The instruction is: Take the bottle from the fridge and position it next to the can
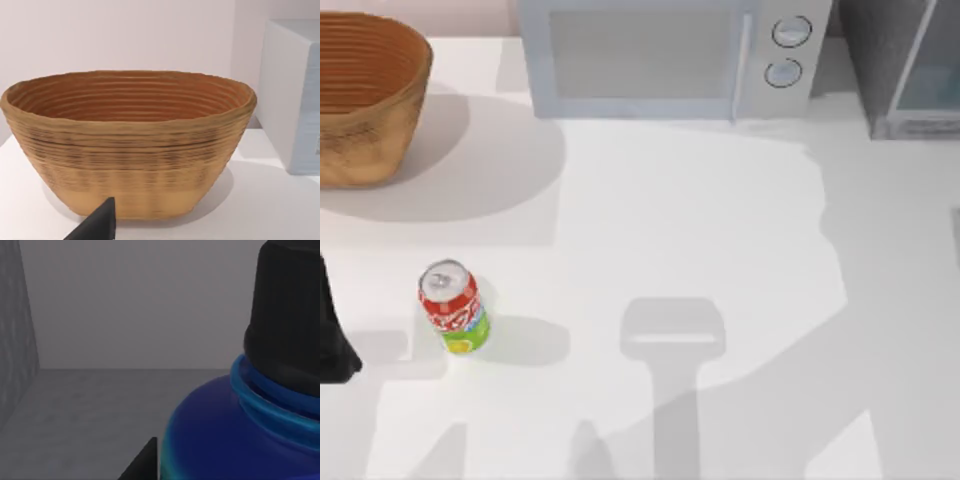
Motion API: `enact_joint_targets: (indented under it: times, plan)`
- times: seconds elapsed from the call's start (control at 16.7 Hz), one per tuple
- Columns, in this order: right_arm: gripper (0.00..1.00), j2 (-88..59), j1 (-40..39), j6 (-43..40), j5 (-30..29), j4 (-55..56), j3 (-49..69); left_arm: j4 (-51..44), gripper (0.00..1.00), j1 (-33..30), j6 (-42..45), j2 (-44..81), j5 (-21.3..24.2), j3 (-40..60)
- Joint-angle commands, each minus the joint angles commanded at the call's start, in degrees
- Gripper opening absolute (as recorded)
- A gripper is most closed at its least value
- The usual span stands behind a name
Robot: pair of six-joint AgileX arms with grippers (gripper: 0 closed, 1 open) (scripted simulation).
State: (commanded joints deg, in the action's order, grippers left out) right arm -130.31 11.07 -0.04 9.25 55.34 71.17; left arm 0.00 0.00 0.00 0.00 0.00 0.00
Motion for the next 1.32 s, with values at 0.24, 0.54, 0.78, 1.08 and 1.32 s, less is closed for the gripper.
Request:
enact_joint_targets:
  times: [0.24, 0.54, 0.78, 1.08, 1.32]
  plan:
    - [0.17, 0.0, 0.0, 0.0, 0.0, 0.0, 0.0, 0.0, 1.00, 0.0, 0.0, 0.0, 0.0, 0.0]
    - [0.00, 0.0, 0.0, 0.0, 0.0, 0.0, 0.0, 0.0, 1.00, 0.0, 0.0, 0.0, 0.0, 0.0]
    - [0.00, 0.0, 0.0, 0.0, 0.0, 0.0, 0.0, 0.0, 1.00, 0.0, 0.0, 0.0, 0.0, 0.0]
    - [0.00, 2.2, 0.2, 0.2, 0.0, -2.1, 0.5, 0.0, 1.00, 0.0, 0.0, 0.0, 0.0, 0.0]
    - [0.00, 6.2, 0.2, 0.1, 0.1, -8.1, 1.5, 0.0, 1.00, 0.0, 0.0, 0.0, 0.0, 0.0]
